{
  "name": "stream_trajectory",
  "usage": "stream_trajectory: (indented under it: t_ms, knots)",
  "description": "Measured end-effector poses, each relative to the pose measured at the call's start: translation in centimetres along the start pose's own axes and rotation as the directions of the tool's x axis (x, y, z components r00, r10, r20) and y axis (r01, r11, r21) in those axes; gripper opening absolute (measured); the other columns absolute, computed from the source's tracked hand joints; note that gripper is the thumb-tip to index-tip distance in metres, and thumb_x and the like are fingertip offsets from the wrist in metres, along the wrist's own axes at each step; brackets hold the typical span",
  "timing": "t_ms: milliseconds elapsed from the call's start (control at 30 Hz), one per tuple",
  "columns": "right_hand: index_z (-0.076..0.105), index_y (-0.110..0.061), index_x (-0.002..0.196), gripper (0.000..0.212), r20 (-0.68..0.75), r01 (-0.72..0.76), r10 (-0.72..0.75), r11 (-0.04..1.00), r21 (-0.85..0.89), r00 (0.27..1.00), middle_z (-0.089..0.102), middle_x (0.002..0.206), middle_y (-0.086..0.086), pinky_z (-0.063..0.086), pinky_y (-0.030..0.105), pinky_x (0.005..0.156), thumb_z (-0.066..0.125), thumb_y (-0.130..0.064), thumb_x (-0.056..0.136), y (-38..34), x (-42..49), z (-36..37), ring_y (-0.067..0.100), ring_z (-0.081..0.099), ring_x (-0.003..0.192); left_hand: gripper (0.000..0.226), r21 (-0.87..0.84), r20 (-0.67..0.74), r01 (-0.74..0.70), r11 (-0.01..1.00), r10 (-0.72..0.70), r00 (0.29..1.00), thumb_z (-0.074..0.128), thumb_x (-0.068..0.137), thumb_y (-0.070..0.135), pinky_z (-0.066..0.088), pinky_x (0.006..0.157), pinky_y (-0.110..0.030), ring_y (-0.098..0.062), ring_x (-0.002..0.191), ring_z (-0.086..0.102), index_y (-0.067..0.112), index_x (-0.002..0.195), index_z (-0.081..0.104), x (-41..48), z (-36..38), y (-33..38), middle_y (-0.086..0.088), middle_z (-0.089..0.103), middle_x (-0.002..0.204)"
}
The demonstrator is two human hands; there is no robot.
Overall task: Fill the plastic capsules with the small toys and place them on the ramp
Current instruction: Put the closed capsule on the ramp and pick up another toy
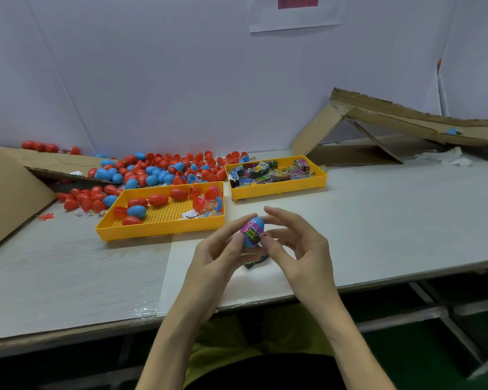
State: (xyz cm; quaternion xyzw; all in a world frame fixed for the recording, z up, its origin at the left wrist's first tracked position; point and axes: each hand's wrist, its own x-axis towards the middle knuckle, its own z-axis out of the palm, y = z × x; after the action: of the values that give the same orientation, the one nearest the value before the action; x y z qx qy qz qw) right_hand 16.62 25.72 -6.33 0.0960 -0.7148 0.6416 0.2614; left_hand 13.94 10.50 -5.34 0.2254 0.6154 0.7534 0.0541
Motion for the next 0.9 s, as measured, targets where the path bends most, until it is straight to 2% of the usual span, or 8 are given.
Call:
stream_trajectory:
  t_ms: [67, 267, 467, 733, 900]
  knots:
    - [0.066, -0.036, 0.118, 0.033, 0.034, 0.007, -0.006, 1.0, -0.011, 0.999, 0.071, 0.113, -0.015, 0.057, 0.02, 0.081, 0.07, -0.023, 0.089, -0.1, -0.05, -0.02, 0.009, 0.069, 0.102, 0.034, 0.02, -0.009, -0.01, 1.0, 0.011, 1.0, 0.063, 0.089, 0.044, 0.058, 0.084, -0.028, -0.023, 0.108, 0.07, 0.037, 0.121, 0.071, -0.08, 0.05, -0.01, 0.001, 0.071, 0.12]
    - [0.069, -0.031, 0.109, 0.026, 0.056, -0.004, 0.003, 1.0, 0.02, 0.998, 0.074, 0.105, -0.011, 0.058, 0.025, 0.083, 0.073, -0.025, 0.084, -0.38, 0.08, -0.26, 0.013, 0.071, 0.097, 0.036, 0.015, -0.104, -0.019, 1.0, 0.021, 0.994, 0.062, 0.082, 0.05, 0.059, 0.082, -0.028, -0.029, 0.098, 0.074, 0.036, 0.112, 0.076, -0.24, -0.07, -0.11, -0.003, 0.073, 0.115]
    - [0.067, -0.042, 0.103, 0.026, 0.051, -0.012, 0.013, 1.0, -0.017, 0.999, 0.071, 0.104, -0.021, 0.057, 0.018, 0.079, 0.07, -0.037, 0.078, -0.55, 0.13, -0.07, 0.005, 0.071, 0.095, 0.032, 0.024, -0.145, -0.037, 0.999, 0.04, 0.989, 0.065, 0.078, 0.049, 0.059, 0.077, -0.027, -0.029, 0.09, 0.075, 0.037, 0.105, 0.079, -0.29, 0.0, -0.12, -0.002, 0.075, 0.109]
    - [0.068, -0.037, 0.101, 0.024, 0.042, -0.019, 0.019, 1.0, 0.013, 0.999, 0.073, 0.102, -0.017, 0.058, 0.02, 0.079, 0.072, -0.034, 0.078, -0.49, 0.16, -0.2, 0.007, 0.072, 0.094, 0.03, 0.032, -0.2, -0.045, 0.998, 0.051, 0.978, 0.067, 0.074, 0.051, 0.06, 0.074, -0.025, -0.026, 0.088, 0.076, 0.041, 0.1, 0.079, -0.23, 0.05, -0.13, 0.003, 0.077, 0.106]
    - [0.069, -0.037, 0.103, 0.026, 0.053, -0.027, 0.024, 0.999, 0.038, 0.998, 0.073, 0.102, -0.014, 0.058, 0.021, 0.079, 0.071, -0.033, 0.078, -0.57, 0.07, -0.3, 0.01, 0.072, 0.095, 0.028, 0.012, -0.21, -0.035, 0.999, 0.037, 0.977, 0.066, 0.073, 0.05, 0.06, 0.073, -0.026, -0.025, 0.09, 0.076, 0.035, 0.091, 0.082, -0.12, 0.15, -0.03, 0.006, 0.076, 0.111]
